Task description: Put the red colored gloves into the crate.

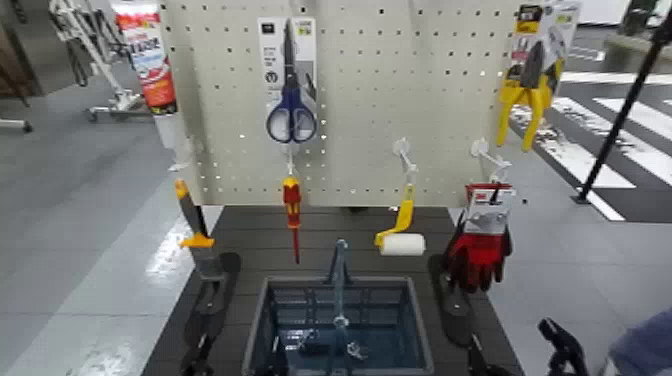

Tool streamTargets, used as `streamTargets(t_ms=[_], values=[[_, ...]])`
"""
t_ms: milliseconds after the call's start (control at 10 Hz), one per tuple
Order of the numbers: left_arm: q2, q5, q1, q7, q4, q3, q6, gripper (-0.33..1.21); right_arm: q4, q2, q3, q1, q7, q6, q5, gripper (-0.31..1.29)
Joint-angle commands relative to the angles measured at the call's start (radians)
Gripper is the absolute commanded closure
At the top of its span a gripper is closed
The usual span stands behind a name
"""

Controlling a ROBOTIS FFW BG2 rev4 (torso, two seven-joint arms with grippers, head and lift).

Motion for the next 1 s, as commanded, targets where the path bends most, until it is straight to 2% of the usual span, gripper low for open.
streamTargets(t_ms=[100, 300, 400, 600, 700, 800, 1000], values=[[-0.078, -0.009, 0.003, 0.001, -0.001, 0.008, 0.002, 0.06, -0.006, -0.005, -0.007, 0.001, 0.009, 0.001, 0.0, 0.18], [-0.08, -0.016, 0.005, 0.0, -0.001, 0.011, -0.001, 0.07, -0.009, -0.005, -0.02, 0.001, 0.024, 0.002, -0.014, 0.18], [-0.08, -0.016, 0.005, 0.0, -0.001, 0.011, -0.001, 0.07, -0.01, -0.002, -0.035, -0.003, 0.036, 0.027, -0.063, 0.18], [-0.083, -0.013, 0.003, 0.0, 0.0, 0.008, 0.0, 0.07, 0.008, 0.006, -0.109, -0.066, 0.128, 0.094, -0.177, 0.18], [-0.089, -0.013, 0.003, 0.0, 0.002, 0.008, -0.001, 0.07, 0.022, 0.006, -0.173, -0.13, 0.222, 0.148, -0.172, 0.18], [-0.092, -0.013, 0.003, -0.003, 0.003, 0.009, 0.0, 0.07, 0.034, -0.003, -0.218, -0.186, 0.282, 0.202, -0.18, 0.18], [-0.092, -0.012, 0.002, -0.008, 0.005, 0.008, -0.001, 0.07, 0.105, -0.025, -0.277, -0.336, 0.441, 0.328, -0.195, 0.18]])
